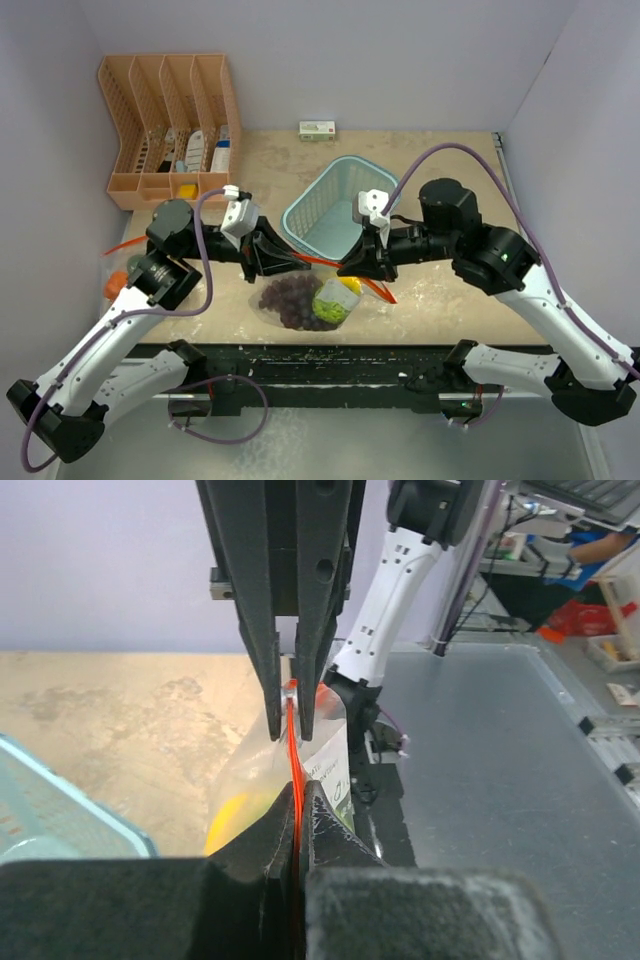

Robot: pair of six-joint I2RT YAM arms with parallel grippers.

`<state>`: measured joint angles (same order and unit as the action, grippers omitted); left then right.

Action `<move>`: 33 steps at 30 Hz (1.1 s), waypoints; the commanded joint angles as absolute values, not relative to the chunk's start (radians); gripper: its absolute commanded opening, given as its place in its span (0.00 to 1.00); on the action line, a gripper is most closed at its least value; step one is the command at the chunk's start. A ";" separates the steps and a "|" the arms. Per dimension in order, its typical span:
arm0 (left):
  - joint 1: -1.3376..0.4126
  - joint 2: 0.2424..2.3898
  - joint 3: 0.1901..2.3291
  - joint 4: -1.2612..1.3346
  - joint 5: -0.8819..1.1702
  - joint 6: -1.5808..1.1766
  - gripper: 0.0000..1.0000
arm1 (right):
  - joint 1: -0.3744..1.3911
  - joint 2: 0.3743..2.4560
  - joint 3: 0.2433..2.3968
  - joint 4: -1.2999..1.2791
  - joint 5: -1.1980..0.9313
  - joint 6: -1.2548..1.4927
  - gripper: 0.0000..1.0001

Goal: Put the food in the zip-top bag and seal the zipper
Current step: Zip the zipper food storage bag at the center of the board.

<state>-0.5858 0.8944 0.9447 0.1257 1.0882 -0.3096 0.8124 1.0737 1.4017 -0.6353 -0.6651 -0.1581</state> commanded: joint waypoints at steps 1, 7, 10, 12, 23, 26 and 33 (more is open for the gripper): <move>-0.583 0.824 1.054 0.050 0.967 -0.170 0.00 | 0.810 1.020 1.374 -0.661 -0.571 -0.123 0.01; -0.584 0.770 1.103 -0.053 0.715 -0.096 0.00 | 0.810 0.994 1.328 -0.657 -0.531 -0.101 0.01; -0.584 0.747 1.128 -0.121 0.513 -0.065 0.00 | 0.810 0.982 1.306 -0.647 -0.516 -0.085 0.01; -0.584 0.730 1.133 -0.141 0.394 -0.047 0.00 | 0.810 0.969 1.291 -0.637 -0.510 -0.075 0.01; -0.584 0.680 1.143 -0.173 0.022 -0.021 0.00 | 0.810 0.889 1.225 -0.633 -0.429 -0.028 0.02; -0.583 0.677 1.143 -0.176 0.029 -0.021 0.00 | 0.810 0.885 1.224 -0.634 -0.375 -0.015 0.04; -0.584 0.689 1.139 -0.198 -0.025 -0.020 0.00 | 0.810 0.892 1.266 -0.569 -0.081 0.087 0.77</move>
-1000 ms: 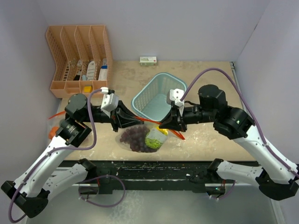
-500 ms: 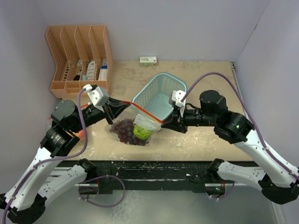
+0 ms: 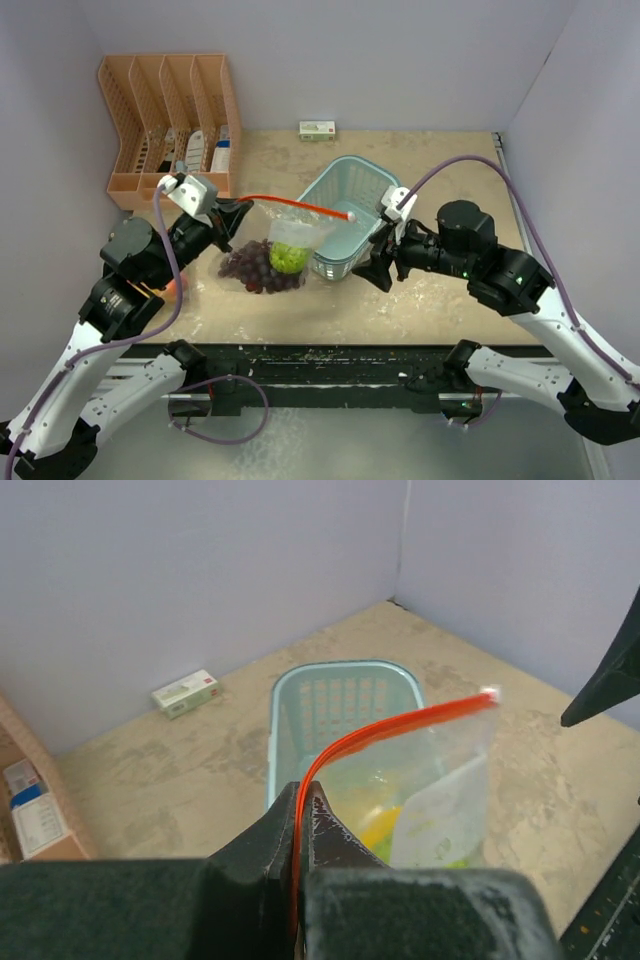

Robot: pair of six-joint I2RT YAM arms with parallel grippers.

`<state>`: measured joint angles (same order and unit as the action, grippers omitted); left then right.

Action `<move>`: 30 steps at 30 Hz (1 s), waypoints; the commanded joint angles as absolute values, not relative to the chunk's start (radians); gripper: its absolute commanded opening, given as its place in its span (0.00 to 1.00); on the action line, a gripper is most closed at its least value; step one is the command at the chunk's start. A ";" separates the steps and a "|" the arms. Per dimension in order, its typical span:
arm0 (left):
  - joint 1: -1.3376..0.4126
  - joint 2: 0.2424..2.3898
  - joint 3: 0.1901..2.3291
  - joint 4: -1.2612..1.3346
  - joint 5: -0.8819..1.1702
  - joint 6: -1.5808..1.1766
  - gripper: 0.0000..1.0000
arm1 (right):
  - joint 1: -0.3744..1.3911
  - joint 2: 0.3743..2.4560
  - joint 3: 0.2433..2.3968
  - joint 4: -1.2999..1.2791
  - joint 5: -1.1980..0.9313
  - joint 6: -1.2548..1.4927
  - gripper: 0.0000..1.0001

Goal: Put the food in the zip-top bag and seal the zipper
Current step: Zip the zipper food storage bag at the center of the board, then place the zipper food storage bag at the center of the board, then reset both arms

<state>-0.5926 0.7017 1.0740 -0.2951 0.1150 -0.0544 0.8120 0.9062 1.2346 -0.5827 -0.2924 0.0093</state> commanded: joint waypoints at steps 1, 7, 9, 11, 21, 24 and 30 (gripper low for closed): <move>-0.583 0.693 1.143 -0.213 -0.052 -0.022 0.00 | 0.810 0.895 1.275 -0.561 -0.039 0.111 0.84; -0.584 0.706 1.158 -0.300 -0.254 -0.079 0.02 | 0.810 0.976 1.323 -0.593 0.139 0.213 0.99; -0.584 0.710 1.153 -0.319 -0.352 -0.112 0.47 | 0.811 1.009 1.318 -0.597 0.175 0.252 0.99; -0.584 0.722 1.145 -0.335 -0.406 -0.137 0.98 | 0.810 1.030 1.302 -0.586 0.179 0.281 0.99; -0.584 0.772 1.150 -0.385 -0.365 -0.174 0.99 | 0.810 0.963 1.228 -0.482 0.269 0.395 0.99; -0.584 0.774 1.147 -0.378 -0.335 -0.181 0.99 | 0.810 0.953 1.208 -0.479 0.312 0.454 0.99; -0.584 0.788 1.139 -0.376 -0.293 -0.190 1.00 | 0.810 0.970 1.194 -0.476 0.332 0.434 0.99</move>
<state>-0.5892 0.7853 1.1110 -0.4007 -0.3279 -0.1692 0.8112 0.9565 1.1992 -0.5171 0.2840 0.4252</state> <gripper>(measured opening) 0.992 0.994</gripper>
